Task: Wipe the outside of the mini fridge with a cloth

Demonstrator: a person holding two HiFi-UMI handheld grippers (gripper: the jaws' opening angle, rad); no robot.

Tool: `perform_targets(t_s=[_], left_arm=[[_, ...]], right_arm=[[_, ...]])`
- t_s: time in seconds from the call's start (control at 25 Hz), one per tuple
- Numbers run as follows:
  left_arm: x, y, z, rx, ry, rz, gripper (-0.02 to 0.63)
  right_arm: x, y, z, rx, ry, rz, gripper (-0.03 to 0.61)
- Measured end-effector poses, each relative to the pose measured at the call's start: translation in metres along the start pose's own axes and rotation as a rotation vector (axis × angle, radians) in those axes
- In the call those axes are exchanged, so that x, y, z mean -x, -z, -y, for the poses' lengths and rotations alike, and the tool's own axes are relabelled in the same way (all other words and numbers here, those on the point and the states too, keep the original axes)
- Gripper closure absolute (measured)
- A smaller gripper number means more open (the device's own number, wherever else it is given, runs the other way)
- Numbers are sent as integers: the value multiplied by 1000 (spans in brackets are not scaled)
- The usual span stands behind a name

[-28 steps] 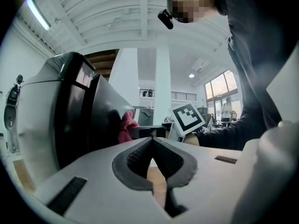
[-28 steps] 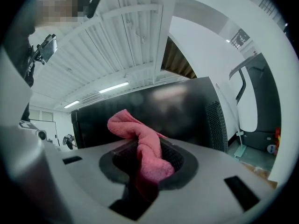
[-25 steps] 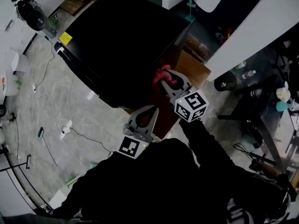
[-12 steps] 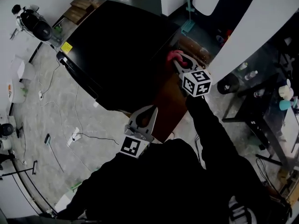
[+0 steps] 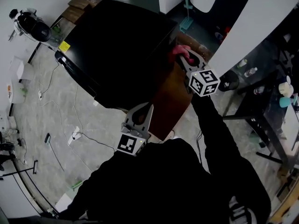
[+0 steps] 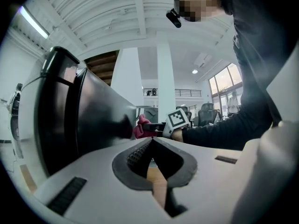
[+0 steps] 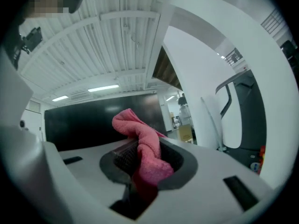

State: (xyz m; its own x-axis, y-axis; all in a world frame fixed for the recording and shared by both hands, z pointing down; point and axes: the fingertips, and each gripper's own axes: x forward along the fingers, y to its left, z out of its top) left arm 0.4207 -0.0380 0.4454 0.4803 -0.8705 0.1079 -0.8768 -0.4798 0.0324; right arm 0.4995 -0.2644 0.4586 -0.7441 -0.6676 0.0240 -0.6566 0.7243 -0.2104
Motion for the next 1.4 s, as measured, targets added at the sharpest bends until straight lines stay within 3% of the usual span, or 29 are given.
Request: perform_targets(t_s=[0.16,0.76,0.96,1.2,1.4], left_arm=[[19,18,-3,39,9,-19,607],[59,136,-32,116,-61,-204,607],[63,157,-33,113,-51,-265,607],[50,160,-35,113,-48,-268,607],[25,151,-38,101,-27,-258,607]], right_arm=[[30,37,-60,-27,-154,-35,482],[46,241,-224,-220,-392,-344,480],[31,263,-227,-273,-357,-374,480],[12,265,-213,-247,-366,-399,477],[1,265,-168,-275,-271,-424,477]])
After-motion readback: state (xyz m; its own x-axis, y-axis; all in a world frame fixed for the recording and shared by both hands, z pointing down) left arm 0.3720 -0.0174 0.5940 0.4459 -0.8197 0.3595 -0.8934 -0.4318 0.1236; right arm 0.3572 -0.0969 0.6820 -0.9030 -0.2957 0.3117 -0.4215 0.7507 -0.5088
